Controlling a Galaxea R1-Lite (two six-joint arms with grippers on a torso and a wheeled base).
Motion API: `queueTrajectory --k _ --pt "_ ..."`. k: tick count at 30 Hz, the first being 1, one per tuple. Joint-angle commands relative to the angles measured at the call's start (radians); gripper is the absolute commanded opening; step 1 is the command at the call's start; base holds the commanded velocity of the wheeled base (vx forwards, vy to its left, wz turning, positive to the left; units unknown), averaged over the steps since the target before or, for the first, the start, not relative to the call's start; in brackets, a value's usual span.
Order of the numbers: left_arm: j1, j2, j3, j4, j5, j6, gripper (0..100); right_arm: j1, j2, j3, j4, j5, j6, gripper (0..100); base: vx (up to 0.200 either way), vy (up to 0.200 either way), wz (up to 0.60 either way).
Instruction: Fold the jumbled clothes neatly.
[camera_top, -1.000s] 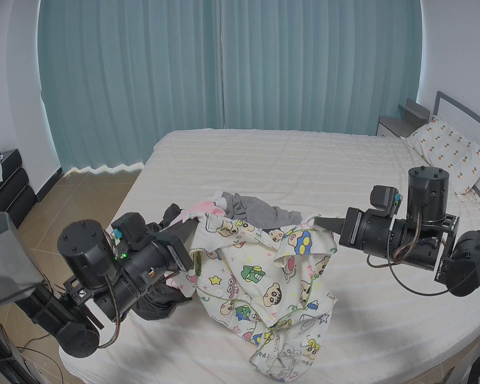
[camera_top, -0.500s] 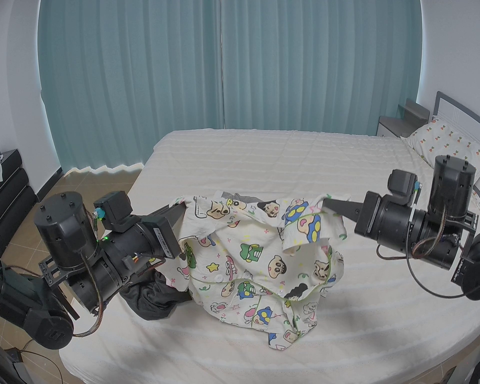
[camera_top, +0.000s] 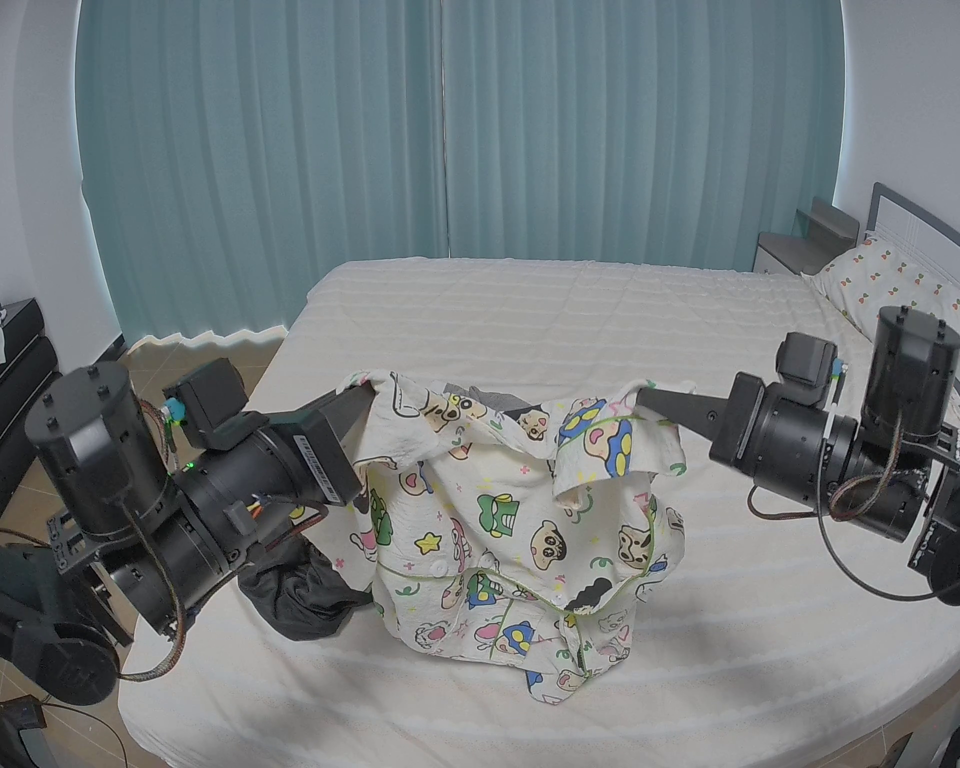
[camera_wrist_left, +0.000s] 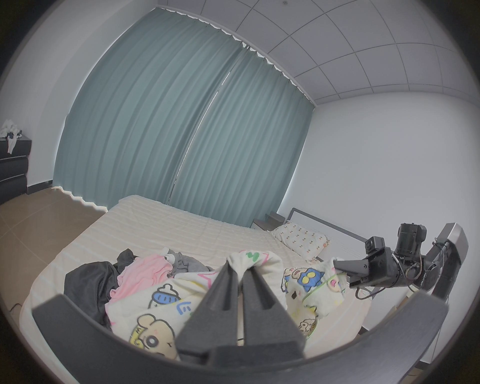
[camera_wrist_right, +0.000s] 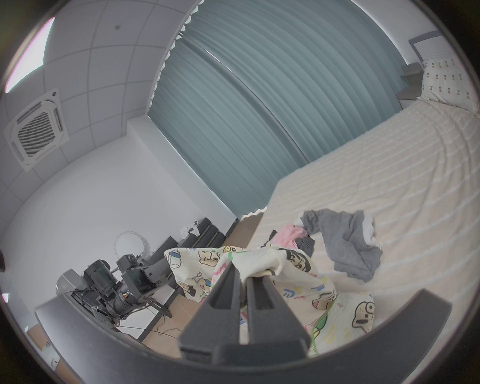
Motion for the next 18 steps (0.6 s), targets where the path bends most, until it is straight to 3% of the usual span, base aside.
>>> queueTrajectory --k 1,15,18 --pt "-0.027 -0.106 -0.018 0.077 -0.003 -0.007 0 0.006 -0.113 -0.010 0.001 0.005 0.001 0 0.000 0.000 0.00" --pt "-0.036 -0.080 0.052 0.076 0.008 -0.025 0 0.015 -0.111 0.098 -0.003 0.067 0.007 0 0.000 0.000 0.00" --pt "-0.044 -0.084 0.066 0.076 0.008 -0.025 0 0.017 -0.121 0.098 -0.005 0.068 0.007 0 -0.200 0.000 0.00"
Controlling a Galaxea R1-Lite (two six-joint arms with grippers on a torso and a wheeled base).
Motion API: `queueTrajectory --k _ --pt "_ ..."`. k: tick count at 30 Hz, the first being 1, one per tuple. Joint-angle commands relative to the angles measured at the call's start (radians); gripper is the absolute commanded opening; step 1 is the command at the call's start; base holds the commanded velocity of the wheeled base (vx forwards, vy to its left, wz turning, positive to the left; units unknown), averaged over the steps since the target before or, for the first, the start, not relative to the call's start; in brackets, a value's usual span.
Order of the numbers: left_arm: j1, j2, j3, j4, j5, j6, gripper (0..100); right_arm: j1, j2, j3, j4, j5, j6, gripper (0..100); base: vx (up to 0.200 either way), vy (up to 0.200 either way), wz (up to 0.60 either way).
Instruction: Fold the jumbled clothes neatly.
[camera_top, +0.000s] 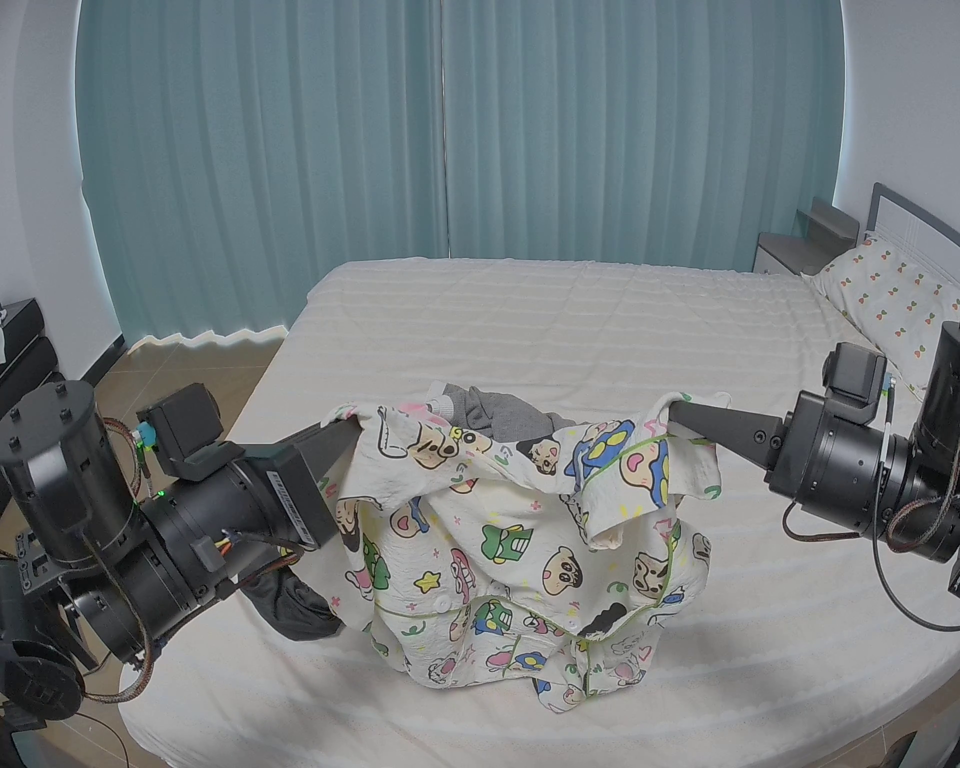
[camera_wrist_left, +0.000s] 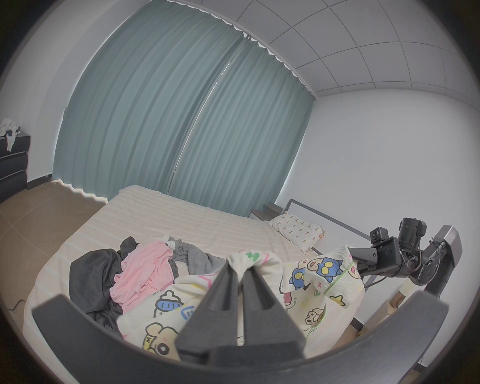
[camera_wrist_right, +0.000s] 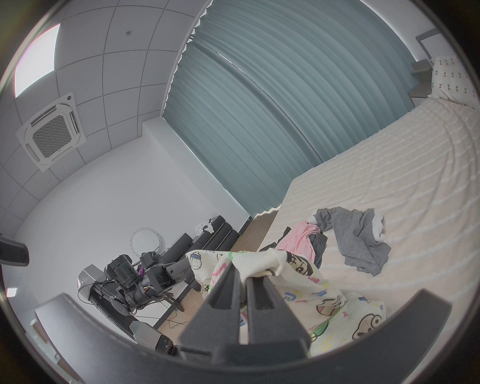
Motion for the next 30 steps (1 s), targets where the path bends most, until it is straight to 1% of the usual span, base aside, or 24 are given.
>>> queueTrajectory --k 1,6,9,14,15,16,18,21,26,30 --pt "-0.008 -0.002 0.015 0.000 0.000 0.000 0 0.001 -0.011 0.003 -0.002 -0.001 -0.002 0 -0.200 0.000 0.00" --pt "-0.012 -0.002 0.021 0.000 0.003 -0.002 0 0.001 -0.015 0.009 0.000 0.001 0.000 0 -0.200 0.000 0.00" --pt "-0.015 -0.003 0.020 0.000 0.023 -0.005 0 0.001 -0.020 0.009 0.000 -0.001 -0.002 0 -0.200 0.000 0.00" --pt "-0.027 -0.005 0.020 -0.001 0.038 -0.017 0 0.000 -0.054 0.005 0.000 0.001 -0.002 0 0.000 0.000 0.00" --pt "-0.031 -0.005 0.017 -0.001 0.038 -0.038 0 0.003 -0.074 0.006 0.002 0.002 -0.002 0 0.000 0.000 0.00" --pt "-0.031 -0.005 0.017 -0.001 0.038 -0.038 0 0.003 -0.074 0.006 0.002 0.002 -0.002 0 0.000 0.000 0.00" --pt "-0.052 -0.009 0.009 0.000 0.043 -0.092 0 0.005 -0.098 0.012 0.005 0.013 -0.002 0 0.000 0.000 0.00" --pt "-0.057 -0.005 0.012 0.000 0.043 -0.097 0 0.003 -0.094 0.026 0.008 0.019 0.000 0 0.000 0.000 0.00" --pt "-0.073 0.001 0.011 0.000 0.040 -0.097 0 0.003 -0.077 0.051 0.008 0.024 0.000 0 0.000 -0.200 0.00" --pt "-0.104 0.001 0.011 0.000 0.041 -0.101 0 0.005 -0.052 0.061 0.006 0.025 0.000 0 0.000 -0.200 0.00"
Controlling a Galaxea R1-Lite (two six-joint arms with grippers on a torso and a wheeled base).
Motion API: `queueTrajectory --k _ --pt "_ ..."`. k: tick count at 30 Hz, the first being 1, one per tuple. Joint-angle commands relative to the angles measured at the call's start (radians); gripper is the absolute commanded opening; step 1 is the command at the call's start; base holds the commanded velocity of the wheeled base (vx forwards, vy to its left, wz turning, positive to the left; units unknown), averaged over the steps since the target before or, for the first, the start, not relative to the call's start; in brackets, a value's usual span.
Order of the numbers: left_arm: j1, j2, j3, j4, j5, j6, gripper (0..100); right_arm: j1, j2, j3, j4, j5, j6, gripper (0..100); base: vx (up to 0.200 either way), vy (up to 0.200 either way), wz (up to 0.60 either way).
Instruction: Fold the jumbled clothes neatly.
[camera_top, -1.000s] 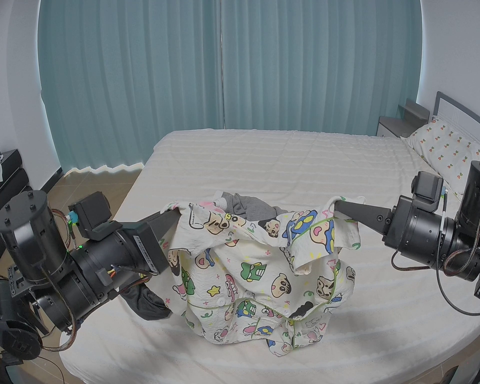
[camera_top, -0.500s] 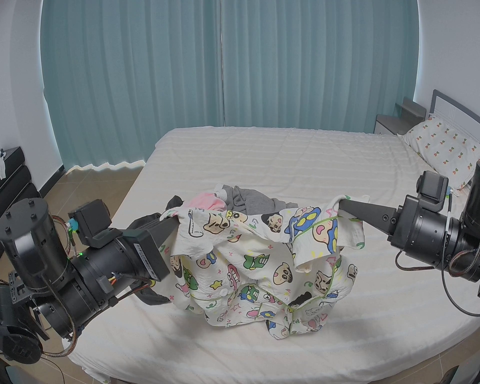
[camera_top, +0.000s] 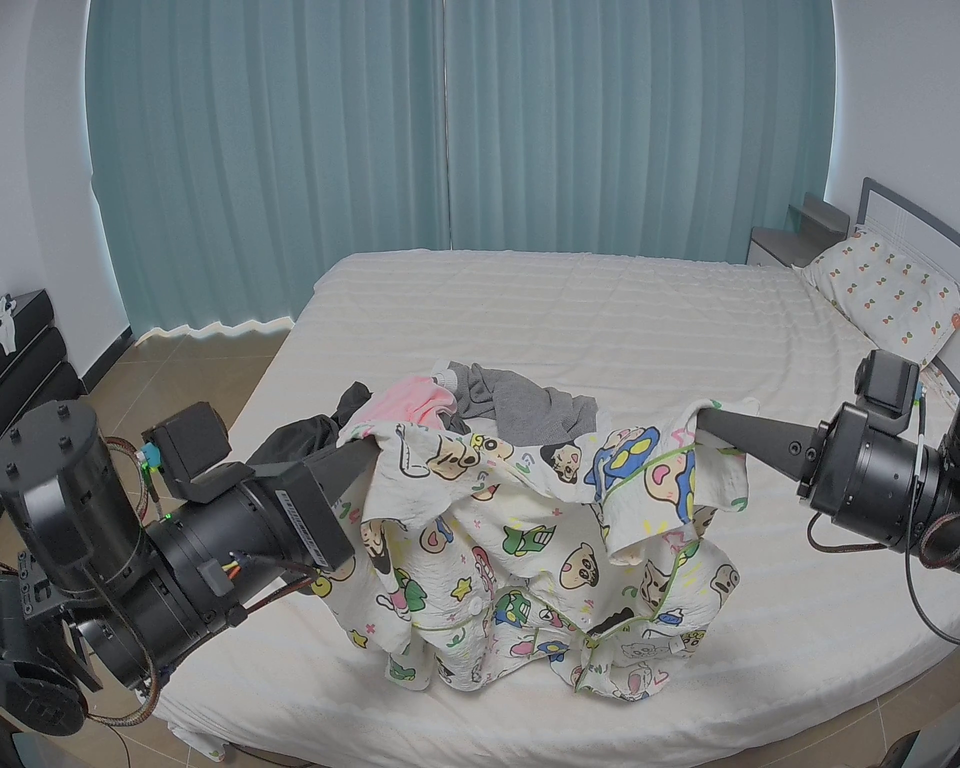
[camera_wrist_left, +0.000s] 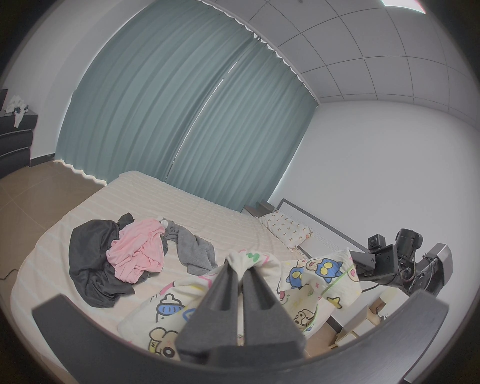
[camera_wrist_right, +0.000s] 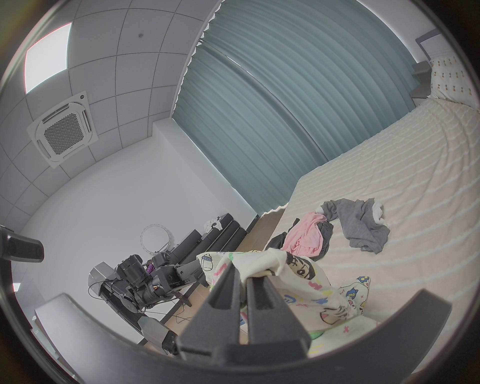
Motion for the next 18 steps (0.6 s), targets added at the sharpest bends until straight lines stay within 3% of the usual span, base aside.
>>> queueTrajectory --k 1,18 --pt "-0.023 0.005 0.000 0.000 0.000 -0.003 0 0.001 0.024 0.009 -0.002 0.000 0.000 0 0.000 -0.200 0.00" --pt "-0.167 0.104 -0.049 -0.002 -0.001 -0.014 0 -0.004 -0.018 0.061 -0.007 -0.009 0.000 0 0.000 -0.200 0.00"
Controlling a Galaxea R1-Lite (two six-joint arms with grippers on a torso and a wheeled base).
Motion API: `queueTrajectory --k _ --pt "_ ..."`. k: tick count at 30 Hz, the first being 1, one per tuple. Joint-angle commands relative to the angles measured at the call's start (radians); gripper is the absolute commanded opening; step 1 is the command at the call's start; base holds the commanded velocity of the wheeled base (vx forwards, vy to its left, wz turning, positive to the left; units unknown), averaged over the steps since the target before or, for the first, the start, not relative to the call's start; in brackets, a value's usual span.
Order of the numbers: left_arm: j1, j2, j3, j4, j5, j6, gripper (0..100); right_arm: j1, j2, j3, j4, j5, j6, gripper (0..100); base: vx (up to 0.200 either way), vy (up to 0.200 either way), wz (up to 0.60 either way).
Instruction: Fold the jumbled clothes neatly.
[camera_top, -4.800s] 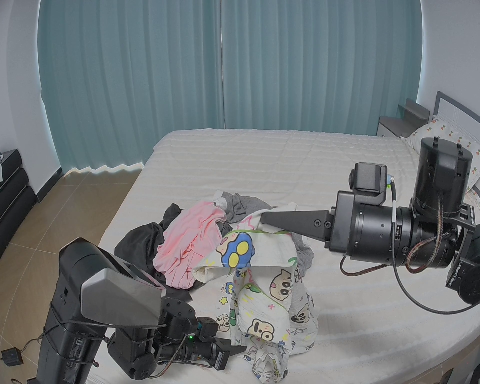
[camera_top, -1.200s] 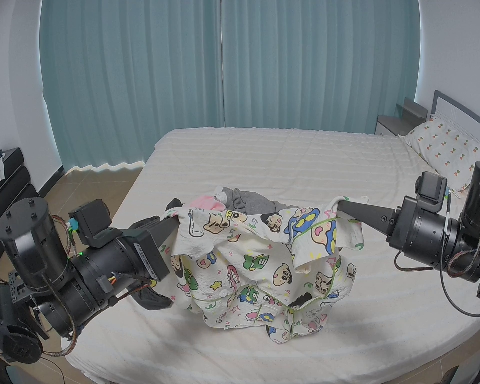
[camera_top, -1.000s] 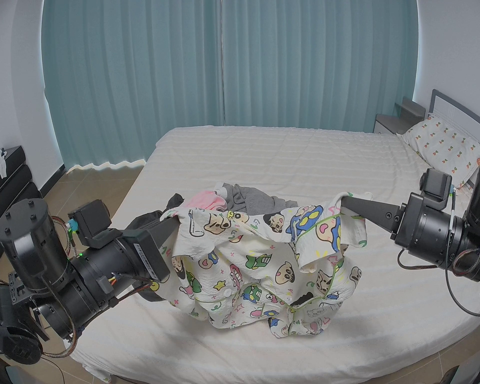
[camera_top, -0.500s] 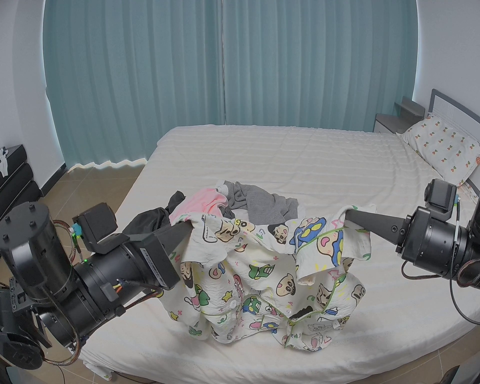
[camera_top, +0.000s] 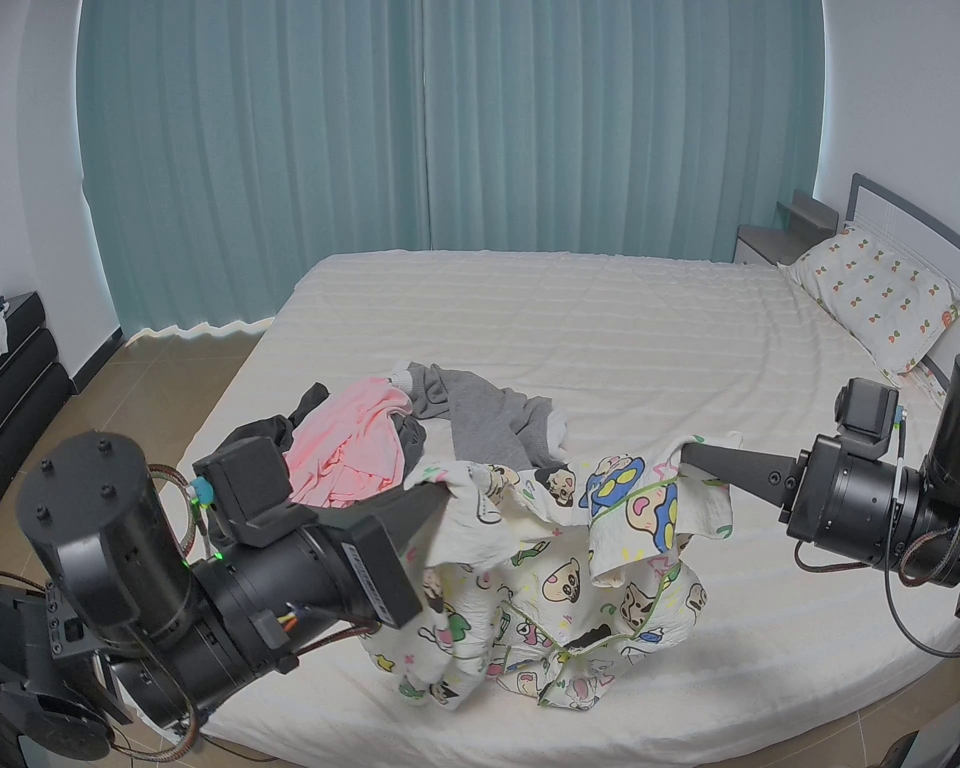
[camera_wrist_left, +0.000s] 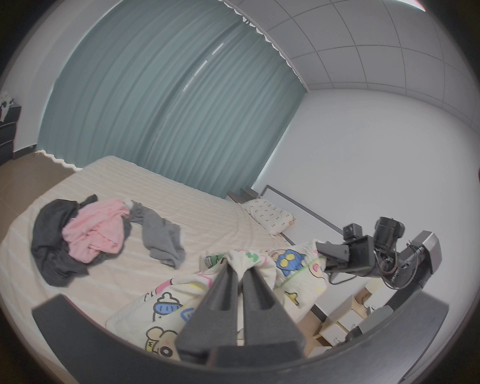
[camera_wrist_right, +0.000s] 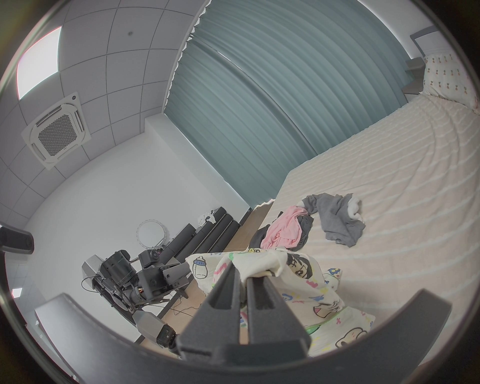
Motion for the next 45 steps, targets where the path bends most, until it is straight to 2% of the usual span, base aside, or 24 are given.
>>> queueTrajectory --k 1,19,26,42,45 --pt "-0.042 0.046 -0.027 -0.001 0.002 -0.001 0 -0.005 -0.047 0.029 0.000 -0.003 -0.002 0 0.000 -0.200 0.00" --pt "-0.053 0.152 -0.085 -0.002 0.005 -0.018 0 -0.127 -0.112 0.101 0.005 -0.002 -0.003 0 0.000 -0.200 0.00" --pt "-0.095 0.161 -0.087 -0.021 0.007 -0.027 0 -0.134 -0.179 0.140 0.008 0.001 -0.003 0 0.000 -0.200 0.00" --pt "-0.102 0.178 -0.090 -0.055 0.013 -0.035 0 -0.150 -0.208 0.136 0.022 0.001 -0.003 0 0.000 -0.200 0.00" --pt "-0.104 0.178 -0.090 -0.056 0.034 -0.033 0 -0.150 -0.214 0.136 0.022 0.003 -0.003 0 0.000 0.000 0.00"
